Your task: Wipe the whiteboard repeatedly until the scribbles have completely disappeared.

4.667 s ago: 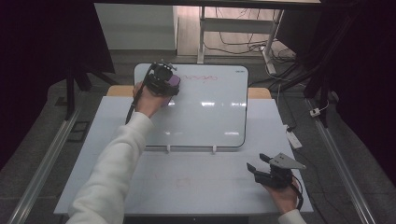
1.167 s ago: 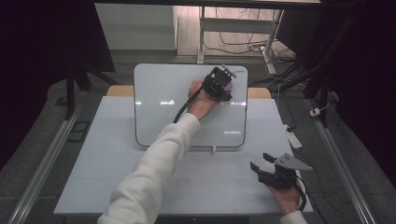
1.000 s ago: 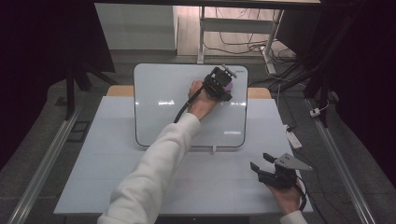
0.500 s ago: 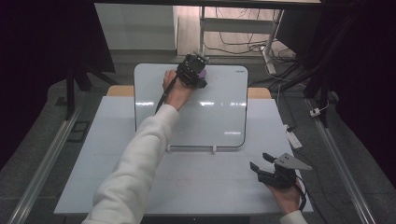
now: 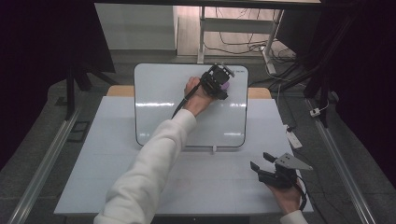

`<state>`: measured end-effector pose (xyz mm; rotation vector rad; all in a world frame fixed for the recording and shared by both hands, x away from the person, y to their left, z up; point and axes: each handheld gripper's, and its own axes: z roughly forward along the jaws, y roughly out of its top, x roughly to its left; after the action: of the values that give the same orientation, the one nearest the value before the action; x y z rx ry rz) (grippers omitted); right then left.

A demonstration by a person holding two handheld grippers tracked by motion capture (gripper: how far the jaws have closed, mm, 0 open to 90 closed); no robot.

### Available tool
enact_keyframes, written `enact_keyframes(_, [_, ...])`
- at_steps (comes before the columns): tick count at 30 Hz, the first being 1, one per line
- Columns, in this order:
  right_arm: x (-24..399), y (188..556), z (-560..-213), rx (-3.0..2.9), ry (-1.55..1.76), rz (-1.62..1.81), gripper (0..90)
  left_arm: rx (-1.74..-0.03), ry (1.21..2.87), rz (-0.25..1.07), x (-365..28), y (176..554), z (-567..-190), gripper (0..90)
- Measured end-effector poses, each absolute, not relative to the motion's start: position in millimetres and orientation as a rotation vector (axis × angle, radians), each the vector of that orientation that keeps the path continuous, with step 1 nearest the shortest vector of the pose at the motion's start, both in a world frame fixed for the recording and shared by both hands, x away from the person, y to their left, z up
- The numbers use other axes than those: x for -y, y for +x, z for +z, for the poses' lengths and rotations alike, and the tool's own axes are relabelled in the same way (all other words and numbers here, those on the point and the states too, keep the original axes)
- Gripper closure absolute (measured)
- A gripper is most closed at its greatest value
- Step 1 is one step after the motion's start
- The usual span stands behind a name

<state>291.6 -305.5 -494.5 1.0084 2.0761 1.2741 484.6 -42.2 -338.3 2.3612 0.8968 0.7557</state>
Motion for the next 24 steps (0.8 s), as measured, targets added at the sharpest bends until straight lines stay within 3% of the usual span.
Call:
enact_keyframes(7, [305.2,292.8,-495.5,-2.081,1.016,1.266,33.3,-0.933,2.373,0.786,32.2,483.1,-335.7,41.3])
enact_keyframes(18, [304.8,293.3,-495.4,-2.081,1.018,1.267,33.3,-1.201,2.272,0.855,-68.3,483.6,-325.4,41.2])
enact_keyframes(24, [303.3,293.6,-495.4,-2.084,1.013,1.265,33.3,-1.229,2.250,0.852,-84.4,479.3,-332.2,41.2])
